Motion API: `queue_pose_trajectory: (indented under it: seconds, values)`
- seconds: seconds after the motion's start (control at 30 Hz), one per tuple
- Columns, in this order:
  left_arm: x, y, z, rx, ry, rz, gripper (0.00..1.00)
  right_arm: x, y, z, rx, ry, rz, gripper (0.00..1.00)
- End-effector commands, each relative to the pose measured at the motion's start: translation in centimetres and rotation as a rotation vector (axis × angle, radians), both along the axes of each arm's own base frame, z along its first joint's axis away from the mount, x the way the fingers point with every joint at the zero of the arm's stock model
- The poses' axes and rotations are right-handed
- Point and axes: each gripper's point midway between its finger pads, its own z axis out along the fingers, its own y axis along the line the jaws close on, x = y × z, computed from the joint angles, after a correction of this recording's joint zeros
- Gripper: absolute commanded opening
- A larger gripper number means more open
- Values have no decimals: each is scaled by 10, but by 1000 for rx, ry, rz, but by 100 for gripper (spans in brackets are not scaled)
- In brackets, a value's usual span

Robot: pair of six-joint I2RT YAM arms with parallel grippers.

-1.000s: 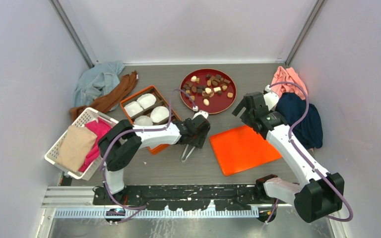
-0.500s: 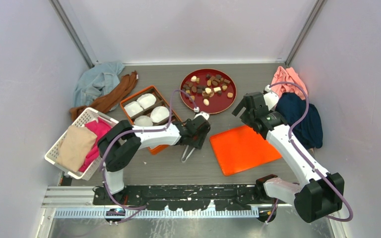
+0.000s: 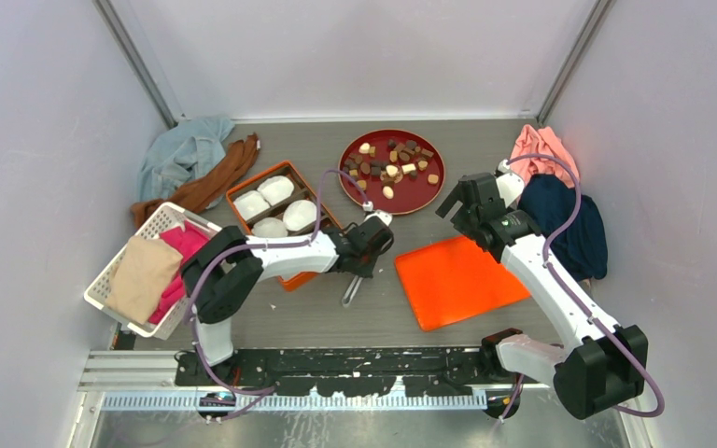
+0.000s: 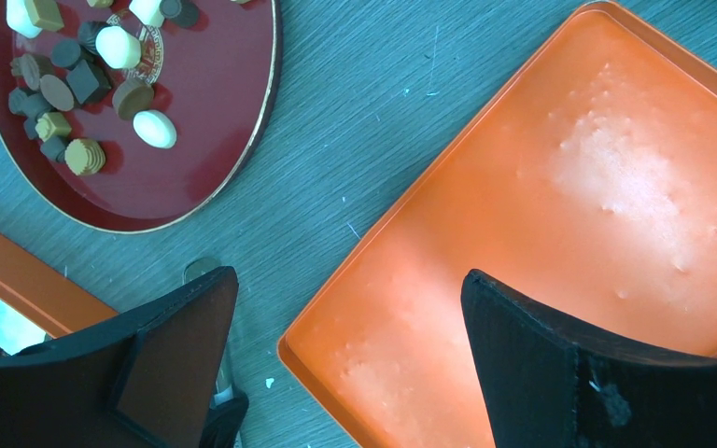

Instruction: Pack the chocolate

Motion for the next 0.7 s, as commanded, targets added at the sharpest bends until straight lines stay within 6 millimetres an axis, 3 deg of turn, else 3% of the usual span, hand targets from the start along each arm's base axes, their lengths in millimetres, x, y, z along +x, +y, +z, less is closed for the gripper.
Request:
queue_pose_trajectory:
  seconds: [0.0,0.07,0.17,0.27,0.37,0.43,0.67]
  values:
    - [-6,11,4,60,31,-17,0,9,0,7,19,-43,-18,95]
    - [2,13,24,80,-6,-30,0,8,0,8,16,-42,-18,95]
    - [16,4,70,60,-42,-99,0,7,-2,10,8,-47,-20,95]
    - [21,10,95,104,-19,-145,1,7,-2,11,8,-53,-21,95]
    - [30,10,112,95,-13,-165,5,7,-2,11,11,-54,-21,95]
    - [37,9,120,76,-15,-166,14,7,-2,12,12,-56,-23,95]
    - [57,6,129,15,4,-142,21,6,-6,19,3,-73,-31,95]
